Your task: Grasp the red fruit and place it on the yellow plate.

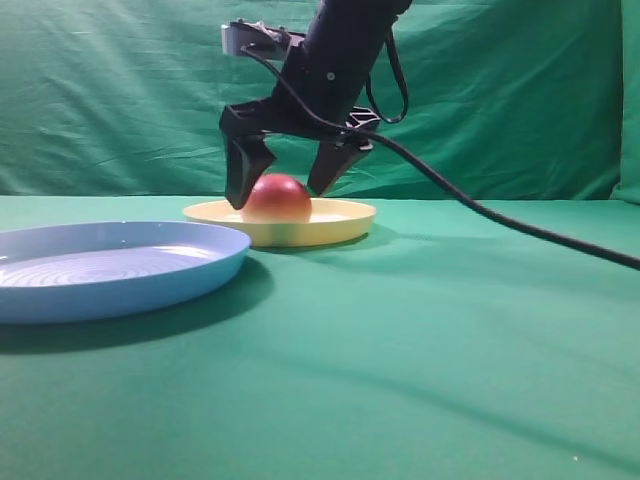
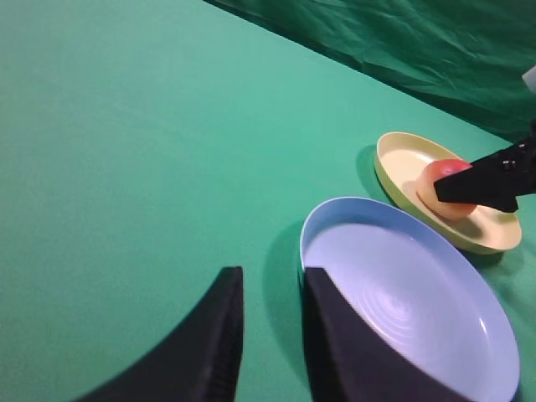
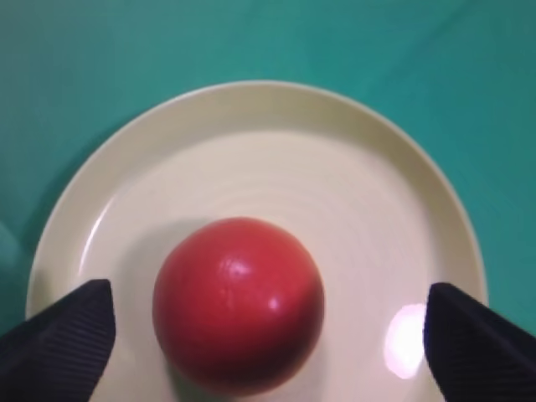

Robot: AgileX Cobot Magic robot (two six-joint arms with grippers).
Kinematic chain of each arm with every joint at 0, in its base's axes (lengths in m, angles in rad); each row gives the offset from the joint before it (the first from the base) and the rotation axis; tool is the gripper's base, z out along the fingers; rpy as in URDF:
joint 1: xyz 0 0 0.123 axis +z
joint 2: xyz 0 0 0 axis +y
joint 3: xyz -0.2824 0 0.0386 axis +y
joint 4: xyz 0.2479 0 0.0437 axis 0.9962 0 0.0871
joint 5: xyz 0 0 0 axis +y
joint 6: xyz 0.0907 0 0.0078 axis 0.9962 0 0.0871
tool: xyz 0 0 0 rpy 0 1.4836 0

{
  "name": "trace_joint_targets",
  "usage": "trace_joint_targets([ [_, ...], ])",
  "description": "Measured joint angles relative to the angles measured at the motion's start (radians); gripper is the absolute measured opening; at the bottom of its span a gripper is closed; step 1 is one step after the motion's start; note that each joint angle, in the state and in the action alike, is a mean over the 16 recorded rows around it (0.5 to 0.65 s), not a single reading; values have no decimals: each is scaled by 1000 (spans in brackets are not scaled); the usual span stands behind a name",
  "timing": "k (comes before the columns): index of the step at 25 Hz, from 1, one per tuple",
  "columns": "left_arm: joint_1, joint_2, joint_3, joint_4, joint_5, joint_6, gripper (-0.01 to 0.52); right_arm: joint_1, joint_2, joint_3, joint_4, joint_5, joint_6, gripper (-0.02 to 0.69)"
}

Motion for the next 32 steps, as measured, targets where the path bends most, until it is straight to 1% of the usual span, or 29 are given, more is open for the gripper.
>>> trace_joint_targets([
  [3, 0, 0, 0, 0, 0, 0, 157, 0, -86, -13, -21, 93, 24, 458],
  [11, 0, 0, 0, 0, 0, 0, 157, 0, -331, -7, -42, 349, 97, 140],
  [13, 0, 0, 0, 0, 0, 0, 157, 0, -391, 27, -43, 382, 110, 77],
  [15, 0, 0, 0, 0, 0, 0, 157, 0, -453, 77, -42, 395, 118, 31],
  [17, 0, 0, 0, 0, 0, 0, 157, 0, -516, 142, -40, 387, 124, 8],
  [20, 0, 0, 0, 0, 0, 0, 157, 0, -617, 266, -31, 339, 127, 0],
  [32, 0, 0, 0, 0, 0, 0, 157, 0, -1072, 856, 25, 6, 128, 0],
])
